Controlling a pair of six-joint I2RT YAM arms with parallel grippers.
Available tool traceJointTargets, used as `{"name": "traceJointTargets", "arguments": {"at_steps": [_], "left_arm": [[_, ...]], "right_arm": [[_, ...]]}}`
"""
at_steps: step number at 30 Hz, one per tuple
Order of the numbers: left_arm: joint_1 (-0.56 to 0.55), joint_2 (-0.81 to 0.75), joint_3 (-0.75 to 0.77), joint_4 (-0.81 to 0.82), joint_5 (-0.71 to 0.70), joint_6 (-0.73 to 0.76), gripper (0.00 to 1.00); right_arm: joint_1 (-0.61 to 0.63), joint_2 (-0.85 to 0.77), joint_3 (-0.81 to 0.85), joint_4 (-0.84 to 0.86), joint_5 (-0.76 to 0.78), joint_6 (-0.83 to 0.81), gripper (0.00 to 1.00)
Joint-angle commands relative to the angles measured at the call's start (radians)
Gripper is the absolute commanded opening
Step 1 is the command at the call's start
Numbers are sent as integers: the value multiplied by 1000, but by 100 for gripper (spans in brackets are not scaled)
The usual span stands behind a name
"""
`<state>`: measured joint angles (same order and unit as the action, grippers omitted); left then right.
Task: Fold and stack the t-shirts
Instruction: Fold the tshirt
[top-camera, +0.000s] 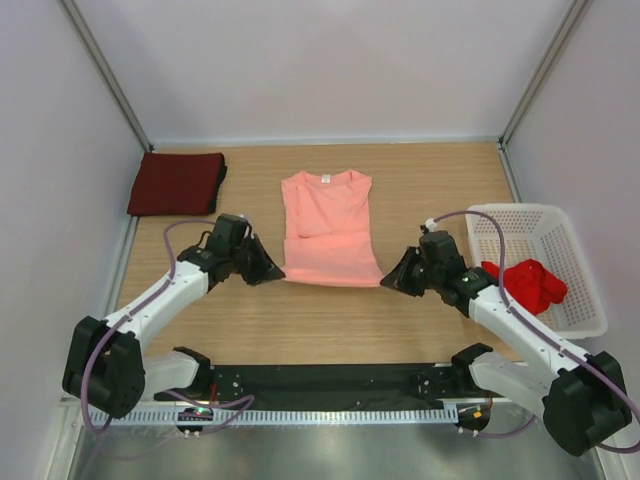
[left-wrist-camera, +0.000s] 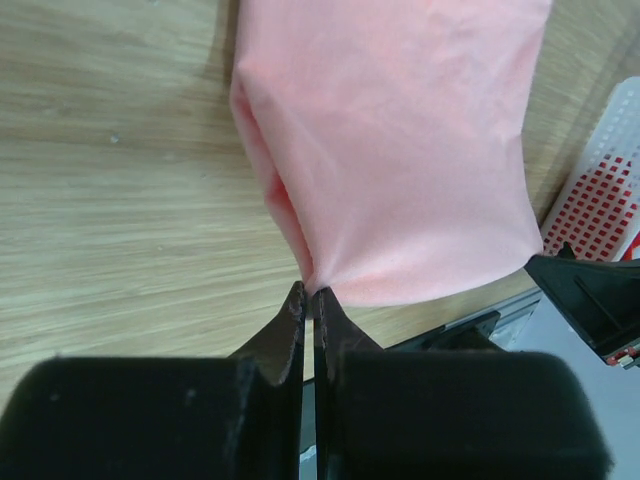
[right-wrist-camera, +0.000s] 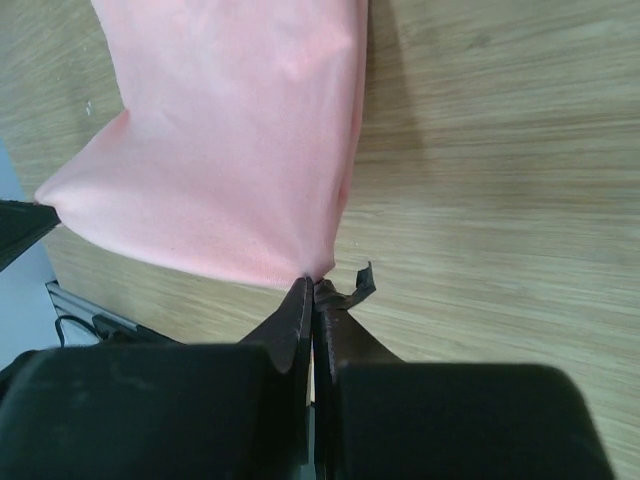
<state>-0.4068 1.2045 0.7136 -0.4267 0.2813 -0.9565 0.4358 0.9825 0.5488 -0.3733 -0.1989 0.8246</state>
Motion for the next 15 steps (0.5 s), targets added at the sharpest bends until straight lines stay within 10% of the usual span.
{"name": "traceJointTargets", "arguments": {"at_steps": [1,15], "left_arm": [[5,26,114,-30,-53,44,0],[57,395,707,-224,-176,110,0]], "right_arm": [[-3,13,98,-70,110,-28,1],[-38,437,706,-145,247,-203,1]]}}
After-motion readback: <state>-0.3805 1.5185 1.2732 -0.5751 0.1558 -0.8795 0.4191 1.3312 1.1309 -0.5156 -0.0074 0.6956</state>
